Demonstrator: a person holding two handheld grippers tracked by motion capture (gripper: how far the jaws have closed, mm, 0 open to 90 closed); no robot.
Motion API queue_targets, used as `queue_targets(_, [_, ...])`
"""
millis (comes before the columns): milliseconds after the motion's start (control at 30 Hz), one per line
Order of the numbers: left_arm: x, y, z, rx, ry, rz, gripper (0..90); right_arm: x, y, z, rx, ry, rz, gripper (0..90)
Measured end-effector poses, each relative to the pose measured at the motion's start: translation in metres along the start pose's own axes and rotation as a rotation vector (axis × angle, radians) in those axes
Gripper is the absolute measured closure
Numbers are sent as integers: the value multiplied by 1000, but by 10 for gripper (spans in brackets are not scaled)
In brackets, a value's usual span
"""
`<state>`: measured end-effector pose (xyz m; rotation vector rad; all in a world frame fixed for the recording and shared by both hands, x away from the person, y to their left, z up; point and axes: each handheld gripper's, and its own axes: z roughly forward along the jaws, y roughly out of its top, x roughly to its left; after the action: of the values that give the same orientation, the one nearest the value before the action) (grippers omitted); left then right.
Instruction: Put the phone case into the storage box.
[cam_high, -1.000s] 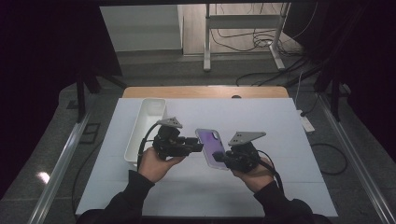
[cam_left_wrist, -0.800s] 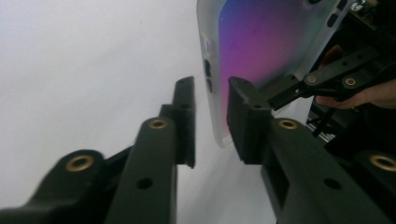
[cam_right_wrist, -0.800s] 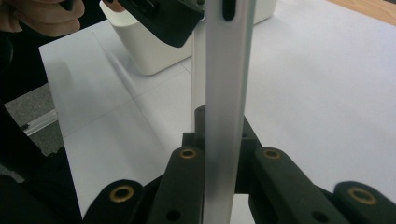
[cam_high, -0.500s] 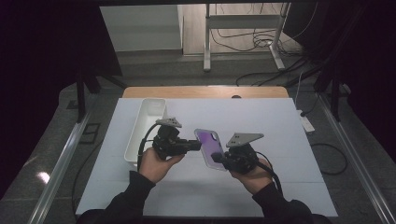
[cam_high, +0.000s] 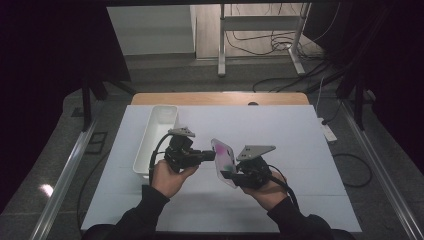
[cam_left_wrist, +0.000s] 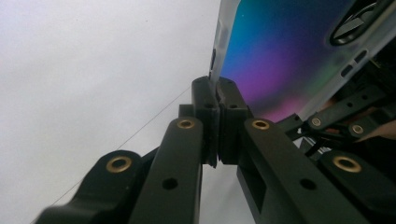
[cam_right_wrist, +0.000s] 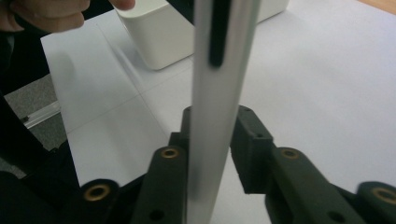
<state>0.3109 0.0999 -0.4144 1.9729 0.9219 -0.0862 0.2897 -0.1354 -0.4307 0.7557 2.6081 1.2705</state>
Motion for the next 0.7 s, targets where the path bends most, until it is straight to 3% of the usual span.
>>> queue_targets(200, [-5, 0, 4, 2, 28, 14, 885, 3, 0, 3, 0, -21, -6, 558])
queue_targets(500, [-6, -1, 6, 8, 59, 18, 886, 7, 1, 7, -30, 12, 3, 327])
queue_targets(700, [-5, -1, 7, 11, 76, 19, 886, 8, 1, 7, -41, -4, 4, 217])
